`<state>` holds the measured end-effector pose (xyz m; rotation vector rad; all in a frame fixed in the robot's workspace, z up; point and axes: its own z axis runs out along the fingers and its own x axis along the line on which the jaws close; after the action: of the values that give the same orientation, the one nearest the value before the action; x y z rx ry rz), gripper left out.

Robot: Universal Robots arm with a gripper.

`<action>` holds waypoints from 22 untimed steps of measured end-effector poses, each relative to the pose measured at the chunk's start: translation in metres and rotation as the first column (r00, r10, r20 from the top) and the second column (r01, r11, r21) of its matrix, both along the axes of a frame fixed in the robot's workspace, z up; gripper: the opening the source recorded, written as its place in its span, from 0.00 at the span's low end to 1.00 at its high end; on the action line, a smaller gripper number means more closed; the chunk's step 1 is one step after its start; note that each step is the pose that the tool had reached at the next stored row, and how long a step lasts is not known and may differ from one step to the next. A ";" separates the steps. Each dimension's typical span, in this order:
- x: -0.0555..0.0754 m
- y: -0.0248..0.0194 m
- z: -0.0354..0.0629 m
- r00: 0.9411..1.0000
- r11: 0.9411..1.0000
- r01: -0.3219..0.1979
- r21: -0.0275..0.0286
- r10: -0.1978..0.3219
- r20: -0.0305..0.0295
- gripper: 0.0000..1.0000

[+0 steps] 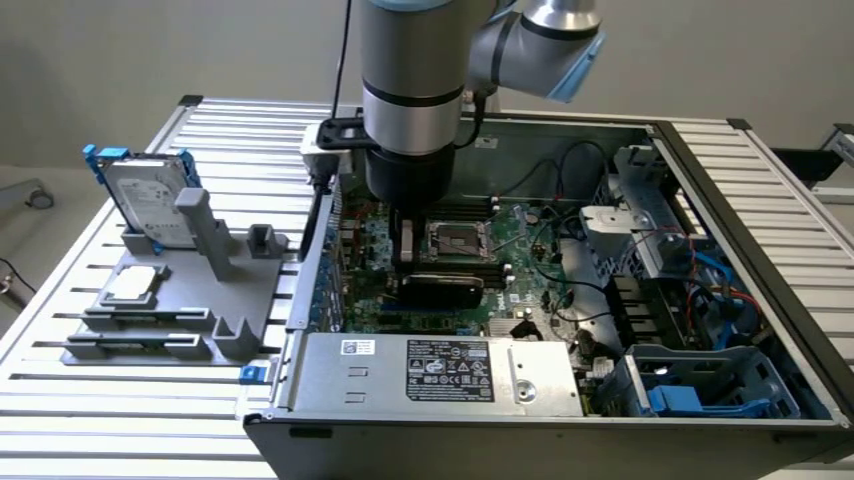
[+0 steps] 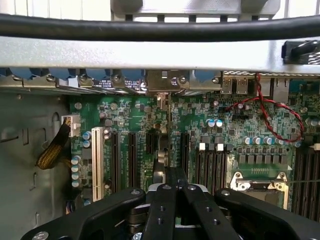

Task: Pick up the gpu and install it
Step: 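Press down on the gpu until it lock into place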

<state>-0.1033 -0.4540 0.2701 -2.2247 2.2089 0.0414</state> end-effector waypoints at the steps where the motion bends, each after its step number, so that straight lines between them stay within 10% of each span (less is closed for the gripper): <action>1: 0.000 0.0001 -0.0004 1.000 1.000 0.000 0.000 0.000 0.000 0.11; 13: 0.000 0.0009 -0.0042 1.000 1.000 0.000 0.001 0.000 -0.006 0.11; 22: -0.003 0.0009 0.0135 1.000 1.000 0.000 0.001 0.000 -0.010 0.11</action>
<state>-0.1063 -0.4531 0.2836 -2.2294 2.2136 0.0535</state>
